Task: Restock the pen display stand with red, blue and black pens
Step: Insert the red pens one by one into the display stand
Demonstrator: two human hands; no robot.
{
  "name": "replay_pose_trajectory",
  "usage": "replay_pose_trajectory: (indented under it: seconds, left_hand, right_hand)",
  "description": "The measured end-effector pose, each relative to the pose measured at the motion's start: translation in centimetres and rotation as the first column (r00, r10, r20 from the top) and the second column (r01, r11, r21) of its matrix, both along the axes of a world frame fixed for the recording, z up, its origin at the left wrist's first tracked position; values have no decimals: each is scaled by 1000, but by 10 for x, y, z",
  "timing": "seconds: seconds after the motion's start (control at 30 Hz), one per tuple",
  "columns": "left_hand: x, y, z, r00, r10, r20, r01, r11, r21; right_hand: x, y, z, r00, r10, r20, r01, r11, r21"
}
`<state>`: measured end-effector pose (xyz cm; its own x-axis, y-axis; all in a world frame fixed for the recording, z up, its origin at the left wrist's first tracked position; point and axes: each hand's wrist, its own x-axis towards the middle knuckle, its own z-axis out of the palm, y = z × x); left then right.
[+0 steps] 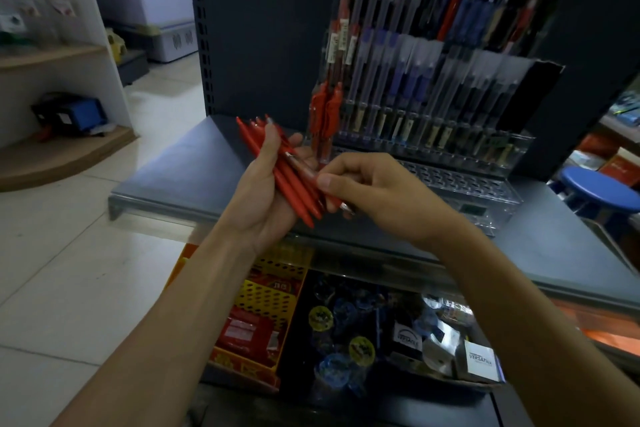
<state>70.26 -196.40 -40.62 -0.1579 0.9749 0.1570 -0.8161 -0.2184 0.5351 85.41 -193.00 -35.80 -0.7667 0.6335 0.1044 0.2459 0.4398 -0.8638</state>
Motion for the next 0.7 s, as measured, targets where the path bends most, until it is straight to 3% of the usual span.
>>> replay_pose_trajectory:
  seconds: [0.1,0.17,0.23,0.37,0.47,0.6,0.7]
  left_hand:
    - [-1,3,-2,1000,9,0,-9,1000,14]
    - [-4,3,-3,999,-1,51,-1,999,43]
    - [-8,3,-3,993,12,114,-17,999,36]
    - [-7,3,1,996,55,76,-53,998,-26]
    - [-2,4,3,992,123,-14,-124,989,-79]
    - [6,4,5,974,212,-76,-219,970,-107]
    - [6,3,6,977,203,-70,-211,967,-140]
  right_hand:
    - [-1,2,-2,998,29,-50,-35,992,-117]
    - [2,4,-1,977,-5,-211,-62,949,-310]
    - [6,7,4,932,-102,-349,-49,916,-399]
    - [5,23,13,903,-303,-303,270,952,-147]
    - [-4,36,16,851,-467,-238,500,861,98]
    - [-18,50,11,830,-532,-168,556,766,322]
    - [-26,56,12,831,-542,-125,544,747,381]
